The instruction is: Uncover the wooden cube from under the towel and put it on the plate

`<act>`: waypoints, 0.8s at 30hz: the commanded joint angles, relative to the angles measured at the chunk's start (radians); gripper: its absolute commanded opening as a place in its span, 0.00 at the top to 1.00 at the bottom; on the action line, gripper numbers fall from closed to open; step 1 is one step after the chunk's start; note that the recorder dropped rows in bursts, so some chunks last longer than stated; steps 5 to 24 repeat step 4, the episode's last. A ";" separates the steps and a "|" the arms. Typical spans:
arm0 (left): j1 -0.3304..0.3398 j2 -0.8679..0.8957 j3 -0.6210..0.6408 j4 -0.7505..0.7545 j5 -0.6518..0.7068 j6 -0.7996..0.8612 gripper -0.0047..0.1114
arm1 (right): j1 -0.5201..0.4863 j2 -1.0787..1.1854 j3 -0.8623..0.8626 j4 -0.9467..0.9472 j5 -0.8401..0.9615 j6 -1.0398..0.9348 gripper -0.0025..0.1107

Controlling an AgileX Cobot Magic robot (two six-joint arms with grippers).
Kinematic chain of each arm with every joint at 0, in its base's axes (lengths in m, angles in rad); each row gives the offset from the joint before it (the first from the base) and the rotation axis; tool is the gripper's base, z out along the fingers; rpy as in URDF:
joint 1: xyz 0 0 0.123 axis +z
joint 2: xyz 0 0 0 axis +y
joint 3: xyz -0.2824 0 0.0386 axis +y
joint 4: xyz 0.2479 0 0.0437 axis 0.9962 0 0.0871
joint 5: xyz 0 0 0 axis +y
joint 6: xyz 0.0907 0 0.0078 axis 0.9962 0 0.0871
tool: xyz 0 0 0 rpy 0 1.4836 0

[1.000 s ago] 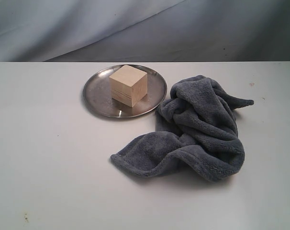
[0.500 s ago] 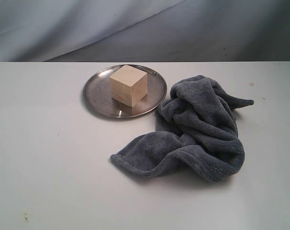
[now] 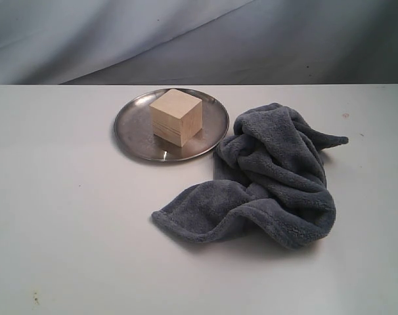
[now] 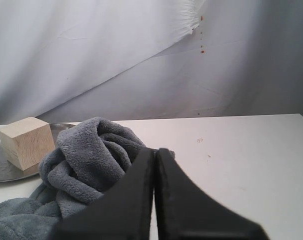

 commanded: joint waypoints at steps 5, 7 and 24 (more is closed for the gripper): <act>-0.005 -0.004 0.004 -0.002 -0.002 -0.003 0.96 | -0.002 -0.007 0.003 -0.008 0.002 0.003 0.98; -0.005 -0.004 0.004 -0.002 -0.002 -0.003 0.96 | -0.002 -0.007 0.003 -0.008 0.002 0.003 0.98; -0.005 -0.004 0.004 -0.002 -0.002 -0.003 0.96 | -0.002 -0.007 0.003 -0.008 0.002 0.003 0.98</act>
